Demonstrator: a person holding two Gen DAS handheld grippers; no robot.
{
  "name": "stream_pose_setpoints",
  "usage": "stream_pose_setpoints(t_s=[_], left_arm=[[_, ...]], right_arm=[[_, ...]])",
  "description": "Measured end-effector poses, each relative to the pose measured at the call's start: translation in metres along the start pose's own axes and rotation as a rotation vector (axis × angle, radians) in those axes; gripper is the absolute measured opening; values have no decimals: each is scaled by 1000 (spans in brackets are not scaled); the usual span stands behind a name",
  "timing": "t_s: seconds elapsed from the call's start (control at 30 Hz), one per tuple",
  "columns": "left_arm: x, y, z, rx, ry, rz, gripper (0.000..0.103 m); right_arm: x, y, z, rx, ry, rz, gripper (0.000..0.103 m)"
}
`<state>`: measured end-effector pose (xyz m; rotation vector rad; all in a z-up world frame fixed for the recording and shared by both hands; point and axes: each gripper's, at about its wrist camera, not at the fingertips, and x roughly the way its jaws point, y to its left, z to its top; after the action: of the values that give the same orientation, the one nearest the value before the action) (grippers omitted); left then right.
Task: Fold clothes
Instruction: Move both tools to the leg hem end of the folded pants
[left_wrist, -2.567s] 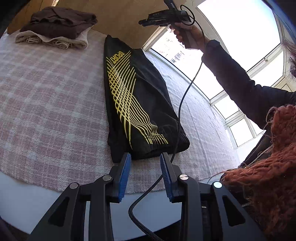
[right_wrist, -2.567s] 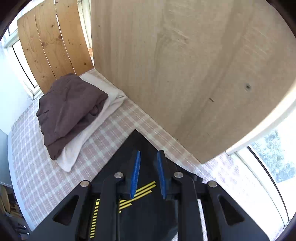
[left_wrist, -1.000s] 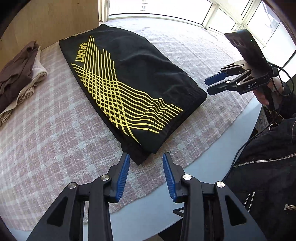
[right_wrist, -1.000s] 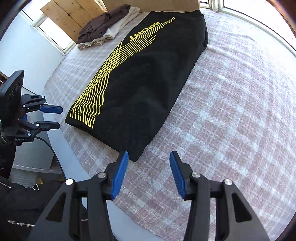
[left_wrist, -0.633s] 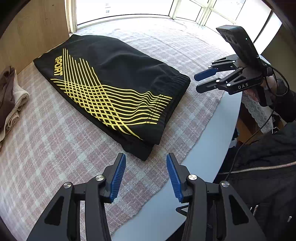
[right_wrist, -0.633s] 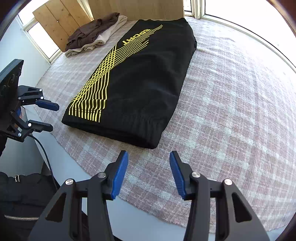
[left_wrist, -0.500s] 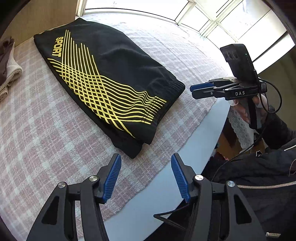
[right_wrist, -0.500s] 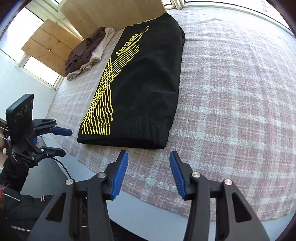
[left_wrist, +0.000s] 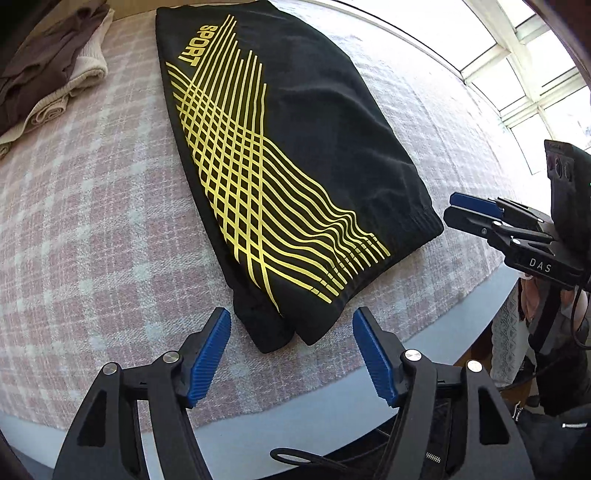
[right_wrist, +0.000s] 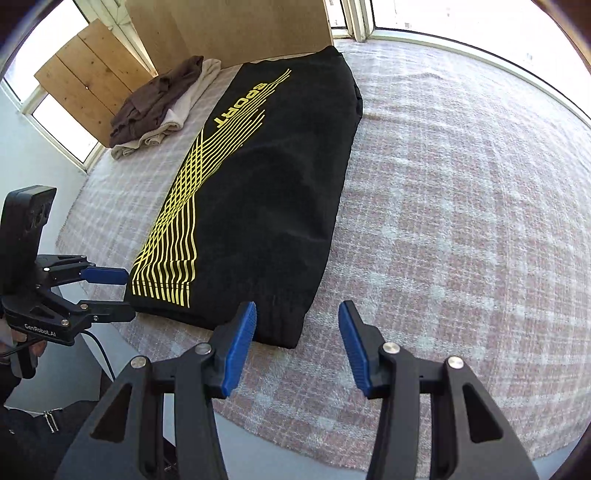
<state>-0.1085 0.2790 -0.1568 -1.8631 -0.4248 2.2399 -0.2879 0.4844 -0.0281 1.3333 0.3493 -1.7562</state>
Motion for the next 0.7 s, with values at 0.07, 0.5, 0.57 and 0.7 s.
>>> stream_pose_setpoints(t_s=[0.07,0.5,0.57,0.7], left_arm=[[3,3,2,-55,3,11,66],[21,-5,-4,-66,37,31,77],[21,-8,-7,-52,30,36,78],[21,-10,-11,-60,18,26,79]], right_arm=[[3,-4,0,27,1,18,48],[33,8,-4,-31,78,90,54],[35,4,-4,6,86,107,54],[37,1,-5,40,89,136,53]])
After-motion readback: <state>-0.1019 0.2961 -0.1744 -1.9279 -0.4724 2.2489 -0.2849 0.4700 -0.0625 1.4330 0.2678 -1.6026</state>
